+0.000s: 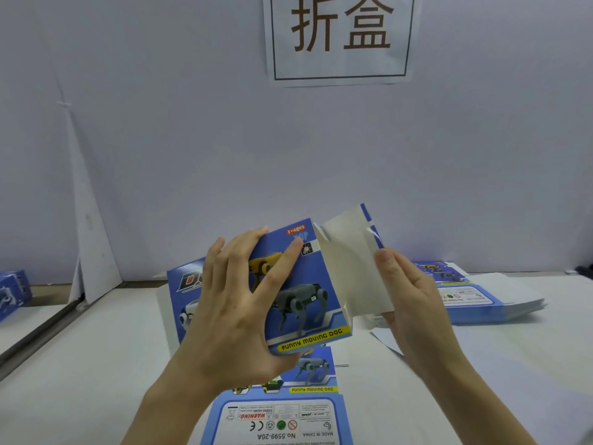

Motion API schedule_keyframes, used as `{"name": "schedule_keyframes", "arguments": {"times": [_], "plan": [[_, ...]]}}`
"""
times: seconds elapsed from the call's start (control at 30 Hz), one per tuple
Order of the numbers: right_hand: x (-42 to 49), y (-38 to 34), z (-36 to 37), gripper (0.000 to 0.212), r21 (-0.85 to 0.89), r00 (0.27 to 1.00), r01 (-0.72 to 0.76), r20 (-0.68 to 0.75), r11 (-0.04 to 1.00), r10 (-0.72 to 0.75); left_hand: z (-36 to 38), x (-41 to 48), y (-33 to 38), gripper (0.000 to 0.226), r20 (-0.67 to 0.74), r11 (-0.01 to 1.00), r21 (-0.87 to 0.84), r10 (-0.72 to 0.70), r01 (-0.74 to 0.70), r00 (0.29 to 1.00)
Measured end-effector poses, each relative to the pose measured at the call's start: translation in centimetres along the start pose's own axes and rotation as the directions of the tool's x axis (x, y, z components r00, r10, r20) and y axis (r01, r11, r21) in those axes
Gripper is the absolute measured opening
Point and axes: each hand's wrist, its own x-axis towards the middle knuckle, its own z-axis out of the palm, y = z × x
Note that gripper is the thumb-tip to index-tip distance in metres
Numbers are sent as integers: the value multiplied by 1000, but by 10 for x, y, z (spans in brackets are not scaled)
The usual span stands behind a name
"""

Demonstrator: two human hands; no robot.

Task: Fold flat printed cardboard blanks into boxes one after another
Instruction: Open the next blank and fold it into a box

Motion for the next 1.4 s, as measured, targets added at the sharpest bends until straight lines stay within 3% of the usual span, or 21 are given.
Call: {"name": "schedule_keyframes", "arguments": {"times": [0.07, 0.2, 0.4, 0.53, 0.6, 0.67, 0.8, 0.9, 1.07, 1.2, 1.27, 1.33, 1.4], "plan": [[-5, 1, 7, 26, -84, 994, 109, -9, 990, -111, 2, 0, 4, 105, -11, 1000, 31, -4, 4, 1000], [-18, -1, 23, 40, -151, 969, 239, 99, 959, -226, 7, 0, 11, 105, -18, 998, 57, 0, 1, 1000], [-24, 1, 27, 36, -73, 959, 215, 206, 974, -196, 5, -1, 12, 104, -15, 999, 50, -11, 12, 1000], [-19, -7, 12, 50, -237, 896, 320, 391, 917, -212, 0, -1, 9, 107, 5, 998, -28, -47, 47, 999], [-18, -10, 7, 57, -222, 874, 307, 451, 926, -181, -4, -2, 9, 108, 19, 992, -101, -76, 78, 997], [-19, -11, 6, 64, -242, 867, 307, 470, 921, -165, -4, -2, 13, 108, 21, 988, -129, -85, 87, 996], [-24, -5, 14, 71, -420, 860, 454, 437, 786, -263, -1, -2, 21, 107, 12, 983, -148, -109, 109, 994], [-23, -3, 14, 74, -467, 858, 452, 460, 760, -228, 0, -2, 21, 106, 36, 978, -159, -128, 133, 991], [-20, -5, 10, 76, -254, 872, 234, 481, 939, -87, -4, 0, 16, 107, 42, 995, -78, -57, 60, 997], [-25, 3, 17, 63, -225, 851, 335, 490, 915, -191, -6, 1, 16, 105, 12, 1000, -17, -6, 7, 1000], [-31, 11, 24, 58, -313, 817, 412, 542, 856, -196, -5, 0, 16, 106, 31, 997, 38, 67, -68, 997], [-37, 19, 31, 69, -333, 817, 370, 560, 867, -134, -3, -1, 18, 109, 90, 987, 91, 120, -129, 989], [-34, 19, 38, 72, -278, 838, 307, 533, 910, -120, -2, -1, 18, 109, 118, 993, 64, 87, -95, 989]]}}
